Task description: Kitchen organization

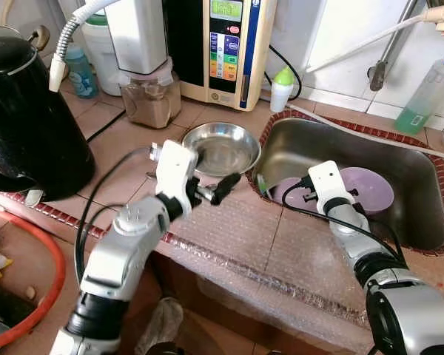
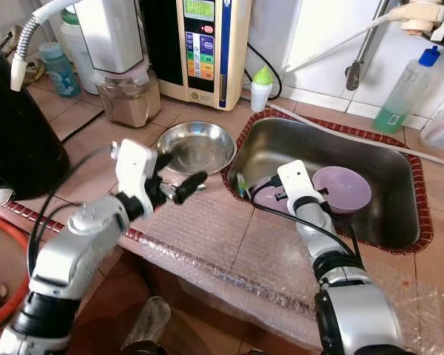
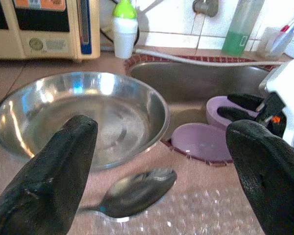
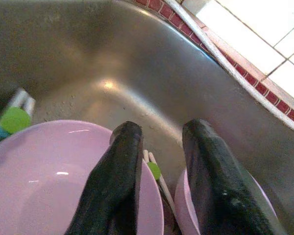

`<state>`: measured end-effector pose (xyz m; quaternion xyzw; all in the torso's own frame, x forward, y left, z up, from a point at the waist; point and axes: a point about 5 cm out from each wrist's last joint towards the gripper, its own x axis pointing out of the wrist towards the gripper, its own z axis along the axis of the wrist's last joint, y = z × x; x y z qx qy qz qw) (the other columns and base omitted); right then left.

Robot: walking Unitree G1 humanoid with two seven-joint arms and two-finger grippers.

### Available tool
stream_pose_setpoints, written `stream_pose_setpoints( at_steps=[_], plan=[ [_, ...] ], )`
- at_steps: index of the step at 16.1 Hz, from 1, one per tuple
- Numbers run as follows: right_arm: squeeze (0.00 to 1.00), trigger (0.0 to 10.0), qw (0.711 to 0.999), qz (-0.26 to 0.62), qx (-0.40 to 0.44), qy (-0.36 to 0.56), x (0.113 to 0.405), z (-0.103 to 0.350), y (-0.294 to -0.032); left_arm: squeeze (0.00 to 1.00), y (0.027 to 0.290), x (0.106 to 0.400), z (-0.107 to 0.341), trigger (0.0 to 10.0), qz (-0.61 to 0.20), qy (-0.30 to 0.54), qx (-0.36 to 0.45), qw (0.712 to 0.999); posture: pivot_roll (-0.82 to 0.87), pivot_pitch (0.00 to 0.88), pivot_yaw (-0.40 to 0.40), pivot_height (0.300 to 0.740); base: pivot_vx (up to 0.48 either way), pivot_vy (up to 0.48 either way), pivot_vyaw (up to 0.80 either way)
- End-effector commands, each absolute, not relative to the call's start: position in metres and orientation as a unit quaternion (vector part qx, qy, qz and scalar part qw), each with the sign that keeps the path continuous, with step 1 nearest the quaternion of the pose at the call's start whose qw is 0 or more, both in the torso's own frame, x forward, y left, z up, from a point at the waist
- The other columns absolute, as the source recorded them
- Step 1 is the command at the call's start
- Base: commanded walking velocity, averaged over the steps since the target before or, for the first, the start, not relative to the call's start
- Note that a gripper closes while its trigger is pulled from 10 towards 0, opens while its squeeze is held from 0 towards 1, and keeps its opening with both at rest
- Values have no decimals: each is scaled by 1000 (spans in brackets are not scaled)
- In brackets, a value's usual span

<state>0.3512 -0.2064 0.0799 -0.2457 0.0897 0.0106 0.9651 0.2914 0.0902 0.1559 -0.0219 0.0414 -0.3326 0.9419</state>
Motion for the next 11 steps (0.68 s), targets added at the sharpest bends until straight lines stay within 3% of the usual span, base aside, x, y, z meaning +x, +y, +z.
stream_pose_setpoints(
  at_steps=[1, 4, 7, 11],
  plan=[
    [1000, 10000, 968, 21, -230, 101, 345, 69, -201, 1000, 87, 292, 155, 10000, -332, 38, -11, 943, 70, 0, -4, 740, 0, 0, 0],
    [1000, 10000, 971, 29, -224, 82, 344, 72, -198, 1000, 95, 298, 154, 10000, -293, 35, -13, 955, 67, 0, -5, 740, 0, 0, 0],
    [1000, 10000, 978, 37, -205, 34, 344, 82, -194, 1000, 121, 310, 155, 10000, -198, 17, -13, 980, 61, 10, -5, 740, 0, 0, 0],
    [1000, 10000, 981, 69, -181, -2, 334, 85, -180, 1000, 141, 315, 153, 10000, -141, 13, -2, 990, 54, 25, -11, 740, 0, 0, 0]
  ],
)
